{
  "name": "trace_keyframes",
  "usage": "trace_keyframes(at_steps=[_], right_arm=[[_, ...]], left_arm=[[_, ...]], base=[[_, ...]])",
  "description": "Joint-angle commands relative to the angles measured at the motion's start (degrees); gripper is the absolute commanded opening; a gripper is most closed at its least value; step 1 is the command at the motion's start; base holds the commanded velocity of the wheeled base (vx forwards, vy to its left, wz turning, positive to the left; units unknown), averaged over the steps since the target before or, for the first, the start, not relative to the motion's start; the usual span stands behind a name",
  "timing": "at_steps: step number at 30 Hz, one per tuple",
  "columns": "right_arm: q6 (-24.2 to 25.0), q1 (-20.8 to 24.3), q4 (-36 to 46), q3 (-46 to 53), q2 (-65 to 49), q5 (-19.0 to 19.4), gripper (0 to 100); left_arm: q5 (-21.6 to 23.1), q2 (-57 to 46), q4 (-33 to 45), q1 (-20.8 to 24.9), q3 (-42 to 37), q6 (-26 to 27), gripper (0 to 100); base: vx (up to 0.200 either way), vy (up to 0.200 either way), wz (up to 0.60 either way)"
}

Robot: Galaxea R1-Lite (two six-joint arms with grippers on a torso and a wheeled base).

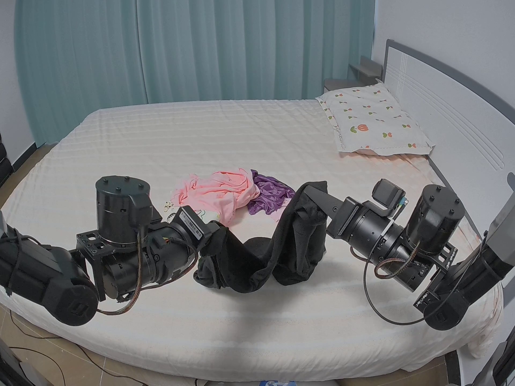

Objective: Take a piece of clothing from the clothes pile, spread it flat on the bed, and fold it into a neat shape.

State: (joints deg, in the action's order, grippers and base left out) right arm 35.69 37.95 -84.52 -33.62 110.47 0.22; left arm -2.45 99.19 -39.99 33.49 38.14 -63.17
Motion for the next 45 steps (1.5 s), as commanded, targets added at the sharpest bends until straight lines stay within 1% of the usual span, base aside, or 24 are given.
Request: trace_keyframes(at_steps=[1, 9, 14, 32, 45], right_arm=[[0.0, -0.2, -0.2, 0.3, 1.8, 0.0, 0], [0.0, 0.3, -0.3, 0.2, 2.6, 0.0, 0], [0.0, 0.3, -0.8, 0.1, 2.1, -0.2, 0], [-0.3, 2.4, -1.6, -1.2, 2.1, -0.6, 0], [-0.8, 2.7, -1.6, -3.1, 2.0, -0.6, 0]], left_arm=[[0.0, 2.4, -0.1, 0.0, 0.1, -0.2, 0], [0.0, 2.8, -0.1, -0.1, 0.7, -0.5, 0], [0.3, 1.9, -0.1, -0.4, 1.0, -2.4, 0], [0.1, 1.4, -0.1, -0.7, 1.1, -2.5, 0], [-0.2, -0.5, 0.0, -1.7, 1.1, -2.3, 0]], base=[[0.000, 0.000, 0.00], [0.000, 0.000, 0.00], [0.000, 0.000, 0.00], [0.000, 0.200, 0.00], [0.000, 0.200, 0.00]])
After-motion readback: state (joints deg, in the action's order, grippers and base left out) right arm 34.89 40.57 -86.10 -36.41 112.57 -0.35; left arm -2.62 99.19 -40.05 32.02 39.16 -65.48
